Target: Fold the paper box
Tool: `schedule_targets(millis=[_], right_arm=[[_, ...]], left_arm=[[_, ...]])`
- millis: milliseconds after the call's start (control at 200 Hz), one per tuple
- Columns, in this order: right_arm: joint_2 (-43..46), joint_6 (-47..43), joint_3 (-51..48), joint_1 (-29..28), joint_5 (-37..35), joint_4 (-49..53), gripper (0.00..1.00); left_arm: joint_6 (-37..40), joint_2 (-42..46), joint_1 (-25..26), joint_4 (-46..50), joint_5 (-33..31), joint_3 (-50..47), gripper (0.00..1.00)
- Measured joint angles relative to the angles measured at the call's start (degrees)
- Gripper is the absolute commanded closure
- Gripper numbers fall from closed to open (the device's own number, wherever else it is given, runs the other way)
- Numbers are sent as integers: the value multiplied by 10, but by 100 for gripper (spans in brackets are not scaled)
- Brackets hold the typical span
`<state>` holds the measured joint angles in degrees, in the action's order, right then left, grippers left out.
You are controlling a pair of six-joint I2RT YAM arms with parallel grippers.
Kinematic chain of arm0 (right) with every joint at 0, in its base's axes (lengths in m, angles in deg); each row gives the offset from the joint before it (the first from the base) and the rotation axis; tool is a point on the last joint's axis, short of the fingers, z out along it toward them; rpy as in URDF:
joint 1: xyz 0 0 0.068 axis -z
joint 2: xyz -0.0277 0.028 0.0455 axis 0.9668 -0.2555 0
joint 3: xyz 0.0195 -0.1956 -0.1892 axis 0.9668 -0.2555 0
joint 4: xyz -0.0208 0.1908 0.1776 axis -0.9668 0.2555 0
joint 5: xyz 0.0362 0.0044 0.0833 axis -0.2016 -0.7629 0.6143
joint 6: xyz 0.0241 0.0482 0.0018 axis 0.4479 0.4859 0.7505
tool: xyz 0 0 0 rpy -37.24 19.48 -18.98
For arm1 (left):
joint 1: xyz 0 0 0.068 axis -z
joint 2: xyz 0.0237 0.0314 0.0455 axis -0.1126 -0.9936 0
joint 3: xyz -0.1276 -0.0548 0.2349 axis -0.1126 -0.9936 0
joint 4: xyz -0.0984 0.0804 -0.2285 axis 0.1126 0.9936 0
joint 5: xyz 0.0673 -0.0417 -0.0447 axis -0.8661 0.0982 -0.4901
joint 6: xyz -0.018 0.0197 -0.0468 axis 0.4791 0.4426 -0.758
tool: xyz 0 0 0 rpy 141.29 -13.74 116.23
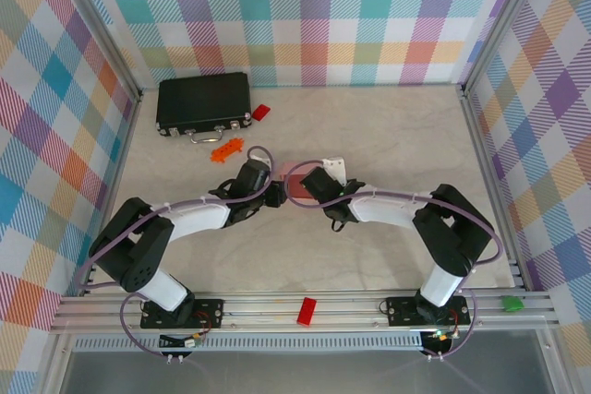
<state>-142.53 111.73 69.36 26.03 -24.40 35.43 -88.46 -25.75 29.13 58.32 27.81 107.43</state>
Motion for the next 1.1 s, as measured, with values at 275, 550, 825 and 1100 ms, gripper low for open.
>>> schedule_targets(millis=[275, 550, 825, 1100], right_arm=[[43, -13, -35, 0, 35, -1, 32], [77, -22, -73, 0, 68, -6, 32], [122, -8, -97, 0, 64, 22, 28], [146, 35, -97, 54, 43, 103, 28]], left_arm=[[10, 49, 0, 17, 13, -24, 47], [14, 107, 0, 31, 20, -67, 44], [15, 195, 0, 84, -21, -86, 43], [2, 202, -11, 174, -149, -54, 41]])
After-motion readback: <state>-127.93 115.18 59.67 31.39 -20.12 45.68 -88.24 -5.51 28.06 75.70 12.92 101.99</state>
